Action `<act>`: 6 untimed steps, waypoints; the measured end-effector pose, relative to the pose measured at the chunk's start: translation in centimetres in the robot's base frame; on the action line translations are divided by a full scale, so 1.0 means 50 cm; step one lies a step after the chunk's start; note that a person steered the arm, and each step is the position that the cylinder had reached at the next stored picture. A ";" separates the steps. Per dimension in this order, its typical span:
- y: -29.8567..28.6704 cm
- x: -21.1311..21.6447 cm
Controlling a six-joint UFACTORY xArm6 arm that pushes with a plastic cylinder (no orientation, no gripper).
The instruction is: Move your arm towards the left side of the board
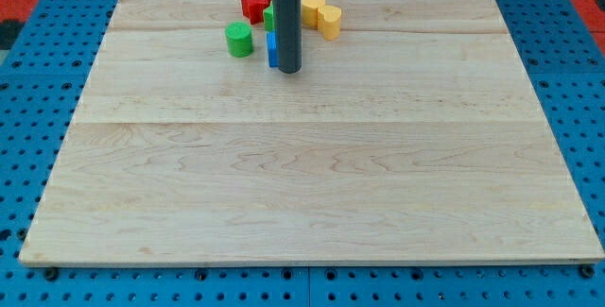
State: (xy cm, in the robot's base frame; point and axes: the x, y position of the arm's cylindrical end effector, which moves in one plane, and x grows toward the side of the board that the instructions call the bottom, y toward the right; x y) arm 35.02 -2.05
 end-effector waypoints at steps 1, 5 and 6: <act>0.000 0.000; 0.022 0.052; -0.003 0.176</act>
